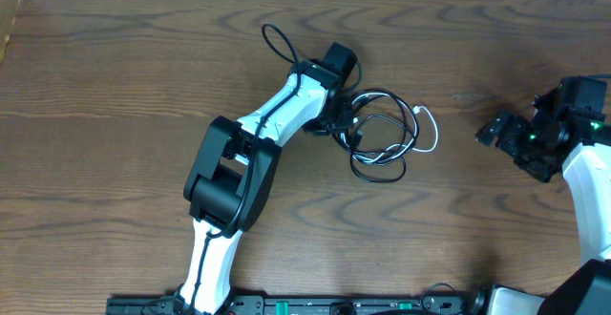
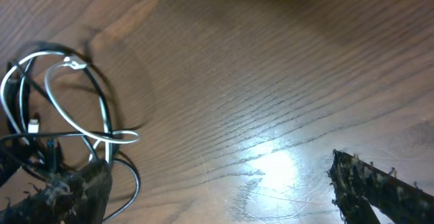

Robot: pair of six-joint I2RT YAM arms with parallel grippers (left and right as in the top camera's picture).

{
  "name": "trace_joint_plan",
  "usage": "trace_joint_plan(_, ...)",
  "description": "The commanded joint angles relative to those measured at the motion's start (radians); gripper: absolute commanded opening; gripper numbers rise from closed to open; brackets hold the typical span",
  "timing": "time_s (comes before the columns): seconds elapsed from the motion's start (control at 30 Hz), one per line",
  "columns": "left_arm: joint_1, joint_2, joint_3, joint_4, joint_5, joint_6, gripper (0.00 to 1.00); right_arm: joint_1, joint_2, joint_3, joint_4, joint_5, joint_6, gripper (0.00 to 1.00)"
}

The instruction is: Untangle cables

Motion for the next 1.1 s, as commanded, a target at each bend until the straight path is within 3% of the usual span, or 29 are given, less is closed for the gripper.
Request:
trace_joint_plan(0.0, -0.003, 0.048, -0.005, 0.011, -0.017, -0.006, 0.26, 0.013, -0.011, 0.018, -0.001, -0.016, -0.004, 0.99)
trace_joint_plan(0.1, -0.005, 0.078, -0.005, 0.003, -0.019, -0.006, 0.08, 0.031, -0.011, 0.018, -0.002, -0.017, -0.004, 0.99)
trace_joint_plan(0.3, 0.005, 0.002, 0.015, -0.005, -0.065, 0.049, 0.07, 0.092, -0.011, 0.018, 0.013, -0.124, -0.093, 0.99)
trace_joint_plan(0.57, -0.017, -0.375, 0.040, -0.007, -0.058, 0.066, 0.08, 0.178, -0.011, 0.018, 0.156, -0.523, -0.181, 0.99)
trace_joint_plan(0.7, -0.055, -0.529, 0.040, 0.003, -0.058, 0.066, 0.08, 0.216, -0.011, 0.018, 0.270, -0.678, -0.178, 0.93)
trace_joint_plan(1.07, -0.069, -0.644, 0.040, 0.074, -0.058, 0.064, 0.08, 0.288, -0.011, 0.018, 0.471, -0.726, 0.053, 0.85)
